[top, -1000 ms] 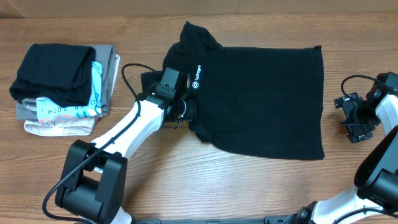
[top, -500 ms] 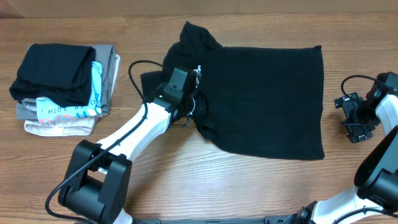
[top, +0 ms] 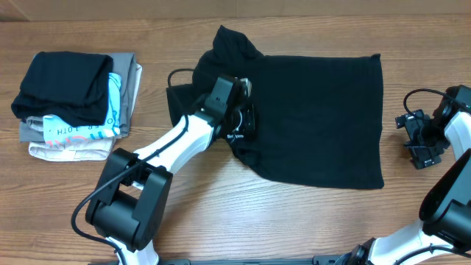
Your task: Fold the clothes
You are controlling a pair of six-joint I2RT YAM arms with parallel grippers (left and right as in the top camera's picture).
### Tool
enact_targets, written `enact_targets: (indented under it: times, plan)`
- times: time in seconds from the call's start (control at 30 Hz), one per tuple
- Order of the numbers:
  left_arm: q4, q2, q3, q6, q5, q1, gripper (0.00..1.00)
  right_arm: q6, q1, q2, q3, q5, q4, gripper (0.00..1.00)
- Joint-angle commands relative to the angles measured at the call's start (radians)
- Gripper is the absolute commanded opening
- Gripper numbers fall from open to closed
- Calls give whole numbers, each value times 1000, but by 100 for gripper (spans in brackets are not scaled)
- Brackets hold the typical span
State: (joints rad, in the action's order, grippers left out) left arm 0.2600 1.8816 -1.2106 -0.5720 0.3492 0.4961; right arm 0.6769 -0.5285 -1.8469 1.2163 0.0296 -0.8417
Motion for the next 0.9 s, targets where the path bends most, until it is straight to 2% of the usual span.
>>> enact_targets:
  times: [0.0,0.23,0.43,0.53,0.7,0.87]
  plan:
    - [74,-3,-101,50,27,2,28,1,3,-1,14,2,3,100]
    - [565,-69,-259,147,-278,-13,29,1,3,-1,14,2,3,100]
    - [762,-115,-246,195,-336,-11,32,1,3,-1,14,2,3,100]
    - [742,-115,-180,195,-334,-11,34,1,3,-1,14,2,3,100]
    - [555,-114,-17,195,-289,-11,34,1,3,-1,14,2,3,100]
    - [415,-114,57,191,-249,-11,34,1,3,-1,14,2,3,100]
